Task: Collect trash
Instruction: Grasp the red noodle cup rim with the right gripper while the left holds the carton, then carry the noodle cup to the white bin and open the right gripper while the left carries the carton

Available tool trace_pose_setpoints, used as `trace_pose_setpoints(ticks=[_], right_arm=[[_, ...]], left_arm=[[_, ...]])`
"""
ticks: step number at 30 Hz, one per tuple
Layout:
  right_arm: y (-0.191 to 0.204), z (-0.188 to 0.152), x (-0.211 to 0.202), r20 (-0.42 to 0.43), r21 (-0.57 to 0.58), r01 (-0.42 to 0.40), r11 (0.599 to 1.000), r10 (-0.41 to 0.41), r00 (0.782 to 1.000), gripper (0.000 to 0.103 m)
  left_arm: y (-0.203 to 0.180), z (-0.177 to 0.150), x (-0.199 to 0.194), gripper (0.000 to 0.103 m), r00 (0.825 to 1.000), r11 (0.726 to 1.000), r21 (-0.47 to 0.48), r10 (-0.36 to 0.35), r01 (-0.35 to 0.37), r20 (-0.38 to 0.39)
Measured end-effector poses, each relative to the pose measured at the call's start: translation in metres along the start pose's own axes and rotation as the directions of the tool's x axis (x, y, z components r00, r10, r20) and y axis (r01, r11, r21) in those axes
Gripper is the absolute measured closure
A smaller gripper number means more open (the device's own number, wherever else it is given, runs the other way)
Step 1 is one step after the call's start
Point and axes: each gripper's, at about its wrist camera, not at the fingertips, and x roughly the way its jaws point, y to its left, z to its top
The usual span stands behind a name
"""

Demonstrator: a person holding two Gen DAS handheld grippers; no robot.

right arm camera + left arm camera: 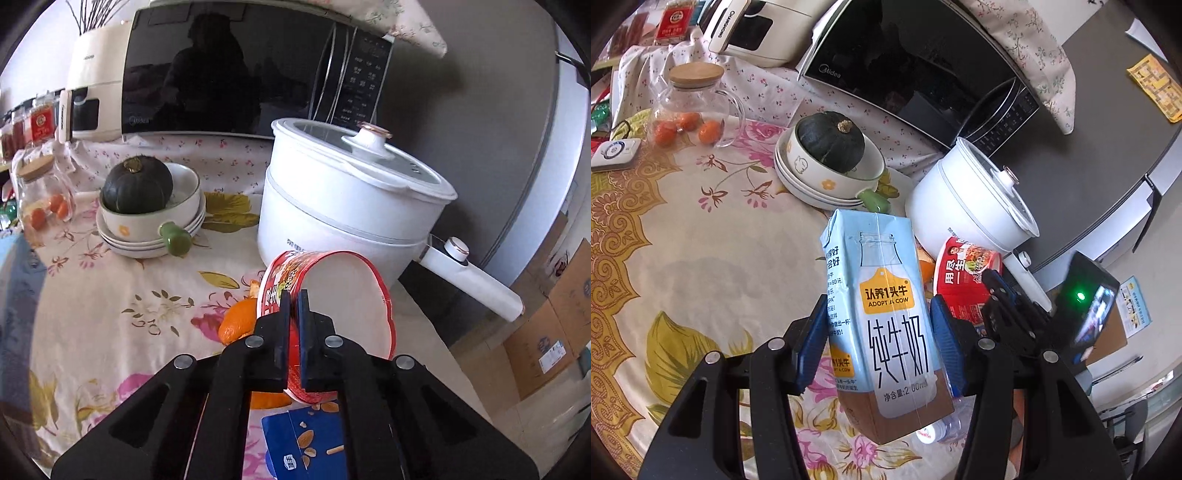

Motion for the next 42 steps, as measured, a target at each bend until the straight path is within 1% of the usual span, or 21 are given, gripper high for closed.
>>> trace_pose_setpoints(ticks=[4,12,17,25,29,35,39,42], right_arm=[[-0.003,-0.003,-0.017,0.037,0.000,0.009,1.000,-0.009,0.999,0.101],[-0.008,0.004,-0.049,0.113,0.018,0.031,0.999,-0.033,0.993,0.101],[-0.019,0.003,-0.071,0.139,0.036,0.053,0.998,-0.057,0.989,0.101],[-0.039,-0.011,-0.097,0.144,0.058,0.094,0.994,-0.102,0.984,0.101],[-0.052,-0.023,-0.112,0.143,0.088,0.108,0.990,-0.120,0.983,0.101],[-0.075,-0.046,-0.132,0.129,0.124,0.143,0.982,-0.158,0.979,0.101],[-0.091,-0.062,-0.145,0.116,0.137,0.177,0.975,-0.193,0.974,0.101],[-0.104,-0.076,-0.156,0.102,0.151,0.200,0.968,-0.217,0.971,0.101]], left_arm=[[-0.002,-0.002,0.001,0.049,1.000,1.000,0.008,-0.002,0.002,-0.003],[-0.009,-0.006,-0.002,0.049,1.000,0.999,0.030,-0.011,0.011,0.001],[-0.015,-0.010,-0.003,0.049,1.000,0.999,0.041,-0.023,0.023,-0.003],[-0.034,-0.024,-0.004,0.049,0.998,0.995,0.080,-0.060,0.061,-0.020],[-0.048,-0.033,-0.003,0.049,0.996,0.991,0.107,-0.082,0.085,-0.031],[-0.075,-0.052,-0.006,0.049,0.992,0.977,0.174,-0.118,0.123,-0.039],[-0.094,-0.067,-0.008,0.049,0.989,0.963,0.228,-0.139,0.145,-0.043],[-0.106,-0.078,-0.006,0.049,0.986,0.953,0.254,-0.153,0.164,-0.063]])
